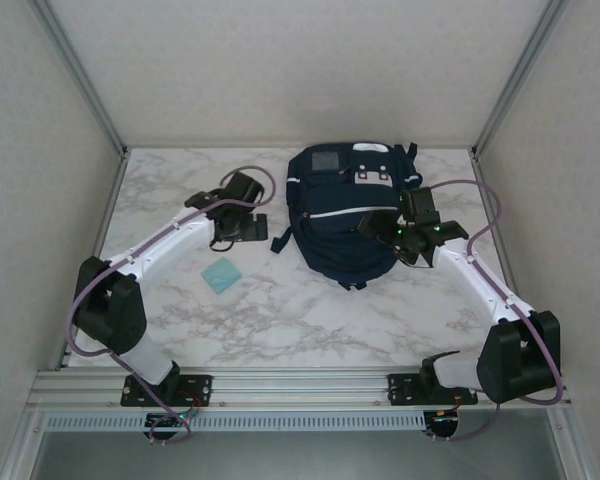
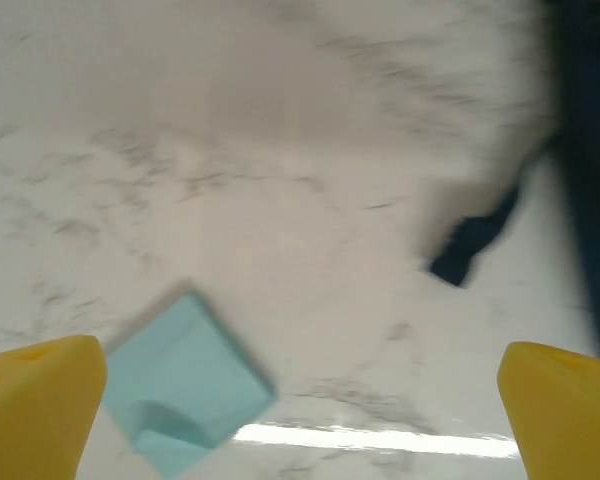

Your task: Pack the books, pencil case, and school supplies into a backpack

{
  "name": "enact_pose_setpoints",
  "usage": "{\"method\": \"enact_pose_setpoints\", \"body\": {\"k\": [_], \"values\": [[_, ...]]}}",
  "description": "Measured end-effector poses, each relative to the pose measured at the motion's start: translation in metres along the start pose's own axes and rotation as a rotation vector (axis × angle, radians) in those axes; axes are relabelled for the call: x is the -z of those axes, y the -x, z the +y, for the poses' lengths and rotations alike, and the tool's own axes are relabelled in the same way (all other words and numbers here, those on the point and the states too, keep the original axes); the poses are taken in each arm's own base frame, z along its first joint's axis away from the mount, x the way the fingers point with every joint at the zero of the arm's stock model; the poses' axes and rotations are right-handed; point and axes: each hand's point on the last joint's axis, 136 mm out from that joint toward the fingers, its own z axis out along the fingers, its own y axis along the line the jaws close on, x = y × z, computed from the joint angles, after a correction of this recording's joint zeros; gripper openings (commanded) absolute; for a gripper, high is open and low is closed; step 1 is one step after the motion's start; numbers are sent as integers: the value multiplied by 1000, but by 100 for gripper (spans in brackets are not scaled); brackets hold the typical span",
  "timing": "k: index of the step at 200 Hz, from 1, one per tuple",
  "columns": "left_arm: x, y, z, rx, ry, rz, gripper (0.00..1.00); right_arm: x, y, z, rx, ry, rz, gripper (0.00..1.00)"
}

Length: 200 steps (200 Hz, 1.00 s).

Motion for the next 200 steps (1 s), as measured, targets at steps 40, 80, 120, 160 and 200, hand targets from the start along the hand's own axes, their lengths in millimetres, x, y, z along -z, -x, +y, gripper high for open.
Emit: {"method": "enact_pose_setpoints", "body": {"k": [40, 80, 120, 160, 200], "values": [[-40, -25, 68, 135, 73, 103, 100, -1, 0, 0, 11, -1, 2, 99], [-59, -27, 81, 204, -12, 115, 100, -1, -1, 2, 16, 3, 3, 99], [-70, -18, 62, 169, -110, 110, 100, -1, -2, 4, 19, 8, 1, 99], [-91, -36, 55, 165, -130, 199, 100, 0, -2, 4, 20, 8, 0, 99], [-90, -47, 49, 163, -157, 251, 100, 8, 2, 7, 24, 20, -30, 99]]}}
